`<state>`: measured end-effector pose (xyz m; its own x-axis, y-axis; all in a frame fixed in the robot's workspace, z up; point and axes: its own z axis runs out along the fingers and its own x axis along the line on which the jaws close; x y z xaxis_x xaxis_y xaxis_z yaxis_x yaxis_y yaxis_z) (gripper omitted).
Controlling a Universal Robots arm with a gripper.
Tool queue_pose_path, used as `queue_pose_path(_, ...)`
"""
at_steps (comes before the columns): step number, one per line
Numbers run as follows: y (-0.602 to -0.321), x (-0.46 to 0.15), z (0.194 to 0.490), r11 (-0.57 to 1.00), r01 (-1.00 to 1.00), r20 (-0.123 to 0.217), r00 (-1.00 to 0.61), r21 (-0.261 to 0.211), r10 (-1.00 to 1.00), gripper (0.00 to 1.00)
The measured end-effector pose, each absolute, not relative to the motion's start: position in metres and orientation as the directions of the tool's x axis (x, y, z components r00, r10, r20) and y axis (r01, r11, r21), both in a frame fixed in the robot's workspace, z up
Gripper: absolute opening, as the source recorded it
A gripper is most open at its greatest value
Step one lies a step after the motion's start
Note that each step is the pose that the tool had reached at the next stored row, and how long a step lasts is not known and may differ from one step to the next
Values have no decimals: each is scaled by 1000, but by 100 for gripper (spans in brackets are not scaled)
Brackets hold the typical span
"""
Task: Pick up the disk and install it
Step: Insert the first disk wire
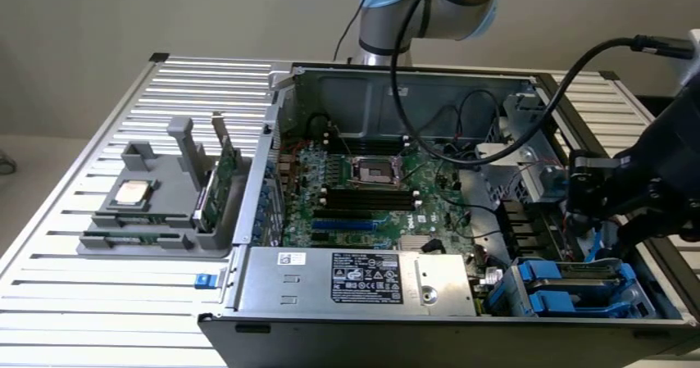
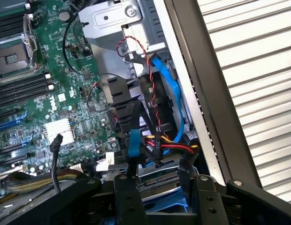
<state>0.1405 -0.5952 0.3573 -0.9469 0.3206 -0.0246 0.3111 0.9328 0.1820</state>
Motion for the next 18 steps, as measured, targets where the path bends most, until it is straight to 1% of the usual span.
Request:
queue_pose_path(4, -593, 136, 357, 928, 316, -40, -943, 198, 329, 48)
queue_pose_path(14, -590, 134, 356, 919, 318, -115, -930, 231, 350, 48)
queue_pose_path(18, -590, 131, 356, 917, 325, -127, -924, 233, 360, 48)
